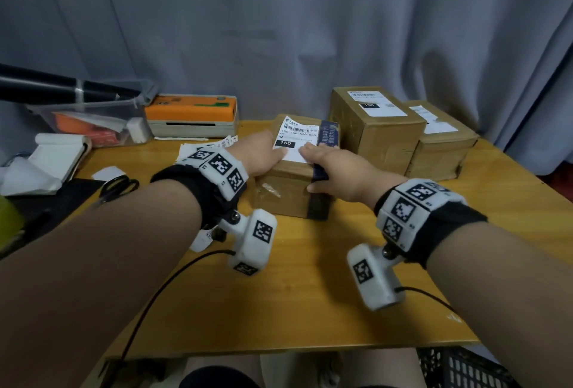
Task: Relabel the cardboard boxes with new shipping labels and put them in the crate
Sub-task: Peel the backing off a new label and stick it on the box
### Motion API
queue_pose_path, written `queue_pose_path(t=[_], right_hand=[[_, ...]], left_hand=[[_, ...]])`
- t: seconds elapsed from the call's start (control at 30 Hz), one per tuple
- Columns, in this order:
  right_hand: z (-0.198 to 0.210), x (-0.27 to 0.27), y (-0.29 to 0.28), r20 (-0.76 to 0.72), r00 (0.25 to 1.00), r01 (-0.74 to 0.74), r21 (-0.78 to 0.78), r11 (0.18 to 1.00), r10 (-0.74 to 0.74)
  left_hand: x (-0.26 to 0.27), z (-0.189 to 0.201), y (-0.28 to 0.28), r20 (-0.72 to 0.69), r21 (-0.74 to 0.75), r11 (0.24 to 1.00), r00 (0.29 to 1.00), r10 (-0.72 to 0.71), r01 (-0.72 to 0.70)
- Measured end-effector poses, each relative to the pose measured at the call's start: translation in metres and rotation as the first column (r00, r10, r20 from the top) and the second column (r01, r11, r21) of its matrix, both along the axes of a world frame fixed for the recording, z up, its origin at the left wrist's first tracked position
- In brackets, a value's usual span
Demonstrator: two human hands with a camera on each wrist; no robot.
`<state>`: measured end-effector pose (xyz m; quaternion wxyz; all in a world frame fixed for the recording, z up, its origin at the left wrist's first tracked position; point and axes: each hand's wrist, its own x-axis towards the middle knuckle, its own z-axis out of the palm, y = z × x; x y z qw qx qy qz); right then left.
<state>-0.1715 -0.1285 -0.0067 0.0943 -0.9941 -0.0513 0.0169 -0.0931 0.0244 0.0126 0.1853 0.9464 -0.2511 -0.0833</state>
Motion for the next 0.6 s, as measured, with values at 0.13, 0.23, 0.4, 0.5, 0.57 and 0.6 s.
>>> queue_pose_path(t=[0.13, 0.23, 0.4, 0.5, 0.57, 0.6], right_hand=[[0.006, 0.008, 0.019, -0.029, 0.999, 0.019, 0.059, 0.998, -0.017], [0.011, 0.007, 0.01, -0.104, 0.994, -0.02, 0.207, 0.978, 0.042], [0.007, 0.018, -0.01, -0.13, 0.981, -0.124, 0.136, 0.983, 0.142], [0.006, 0.037, -0.022, -0.158, 0.986, -0.045, 0.038, 0.998, 0.05], [0.007, 0.048, -0.03, -0.173, 0.985, 0.019, 0.017, 1.0, -0.016], [0.008, 0.053, -0.034, -0.18, 0.983, 0.043, 0.009, 0.999, -0.041]], left_hand=[[0.017, -0.018, -0.002, -0.097, 0.106, 0.99, 0.99, 0.102, -0.091], [0.025, -0.022, -0.003, -0.063, 0.16, 0.98, 0.99, 0.127, -0.116], [0.039, -0.016, -0.003, -0.046, 0.27, 0.962, 0.997, 0.06, -0.046], [0.046, -0.016, -0.004, -0.037, 0.318, 0.948, 0.998, 0.043, -0.029], [0.049, -0.018, -0.005, -0.025, 0.326, 0.945, 0.999, 0.026, -0.016], [0.051, -0.018, -0.005, -0.028, 0.329, 0.944, 0.999, 0.019, -0.009]])
